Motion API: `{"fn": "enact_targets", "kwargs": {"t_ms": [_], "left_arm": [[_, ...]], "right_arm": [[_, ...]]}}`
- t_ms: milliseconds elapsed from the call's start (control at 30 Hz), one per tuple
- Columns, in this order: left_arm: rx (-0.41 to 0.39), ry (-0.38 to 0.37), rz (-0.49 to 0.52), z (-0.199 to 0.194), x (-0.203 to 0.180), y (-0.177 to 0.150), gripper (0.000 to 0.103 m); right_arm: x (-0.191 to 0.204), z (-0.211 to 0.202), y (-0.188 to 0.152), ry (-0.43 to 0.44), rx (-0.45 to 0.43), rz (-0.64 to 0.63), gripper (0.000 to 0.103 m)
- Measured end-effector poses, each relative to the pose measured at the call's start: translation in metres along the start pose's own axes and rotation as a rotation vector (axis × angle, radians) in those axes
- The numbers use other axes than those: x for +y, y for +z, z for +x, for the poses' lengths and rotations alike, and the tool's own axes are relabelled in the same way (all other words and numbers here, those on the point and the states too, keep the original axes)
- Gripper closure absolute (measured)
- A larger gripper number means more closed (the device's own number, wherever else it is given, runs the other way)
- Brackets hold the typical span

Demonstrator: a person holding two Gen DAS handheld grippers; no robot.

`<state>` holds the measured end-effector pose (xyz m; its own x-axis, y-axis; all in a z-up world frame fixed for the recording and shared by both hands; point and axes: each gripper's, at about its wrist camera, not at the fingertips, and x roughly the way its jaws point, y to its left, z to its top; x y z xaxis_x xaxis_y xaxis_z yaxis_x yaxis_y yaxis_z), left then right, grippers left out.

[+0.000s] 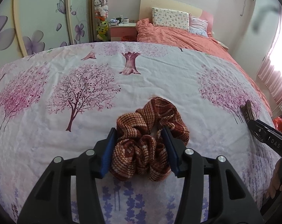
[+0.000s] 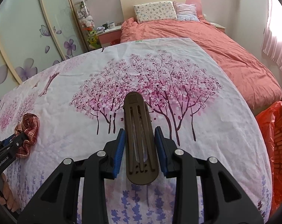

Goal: Collect trash
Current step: 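Lift the scrunchie and hair clip and carry them toward the red basket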

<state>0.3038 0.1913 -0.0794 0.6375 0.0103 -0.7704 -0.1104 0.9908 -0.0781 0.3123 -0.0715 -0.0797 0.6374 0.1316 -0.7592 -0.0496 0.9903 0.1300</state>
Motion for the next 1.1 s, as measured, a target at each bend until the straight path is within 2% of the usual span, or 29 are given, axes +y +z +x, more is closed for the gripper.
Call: {"fn": "enact_targets", "kwargs": {"t_ms": [100,267,333,533,733,1100], "left_arm": [[-0.003,0.000,0.003,-0.001,0.000,-0.001,0.057],[-0.023,-0.021,0.023,-0.008,-0.001,-0.002,0.080],[-0.033,-0.033,0.032,-0.012,-0.002,-0.001,0.083],[-0.079,-0.047,0.057,-0.032,-0.012,0.005,0.085],[-0.133,-0.076,0.097,-0.057,-0.036,0.009,0.085],[-0.220,-0.211,0.174,-0.107,-0.112,0.014,0.085]], "right_arm": [[0.001,0.000,0.000,-0.009,0.001,-0.008,0.070],[-0.002,-0.001,0.000,0.001,-0.007,0.006,0.074],[-0.007,-0.002,0.000,0.032,-0.010,0.026,0.074],[-0.015,-0.015,-0.010,0.065,-0.023,0.043,0.074],[-0.030,-0.046,-0.013,0.089,-0.084,0.069,0.074],[-0.068,-0.110,-0.019,0.078,-0.209,0.126,0.074]]}}
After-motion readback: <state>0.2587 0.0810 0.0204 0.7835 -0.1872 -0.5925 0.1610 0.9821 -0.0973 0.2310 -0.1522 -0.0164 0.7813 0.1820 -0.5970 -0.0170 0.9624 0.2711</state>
